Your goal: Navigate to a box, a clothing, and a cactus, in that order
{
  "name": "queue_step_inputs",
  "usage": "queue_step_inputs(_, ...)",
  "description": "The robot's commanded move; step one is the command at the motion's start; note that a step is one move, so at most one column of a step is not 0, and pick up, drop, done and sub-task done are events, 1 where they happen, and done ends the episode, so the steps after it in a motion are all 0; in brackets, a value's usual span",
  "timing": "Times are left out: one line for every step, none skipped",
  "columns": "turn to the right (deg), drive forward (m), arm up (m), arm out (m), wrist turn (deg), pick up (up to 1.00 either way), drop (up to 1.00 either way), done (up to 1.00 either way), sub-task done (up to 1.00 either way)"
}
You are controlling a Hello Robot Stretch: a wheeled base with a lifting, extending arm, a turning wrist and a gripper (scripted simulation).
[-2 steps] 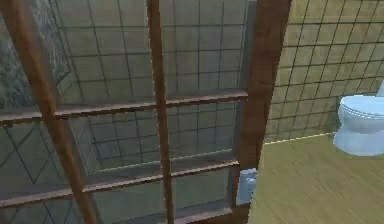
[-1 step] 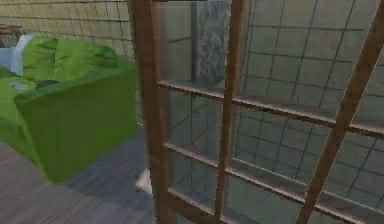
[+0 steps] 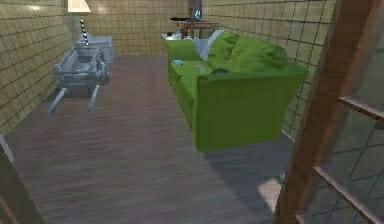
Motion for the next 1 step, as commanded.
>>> queue_step_inputs(-12.0, 0.0, 0.0, 0.0, 0.0, 0.0, 0.0, 0.0, 0.0)
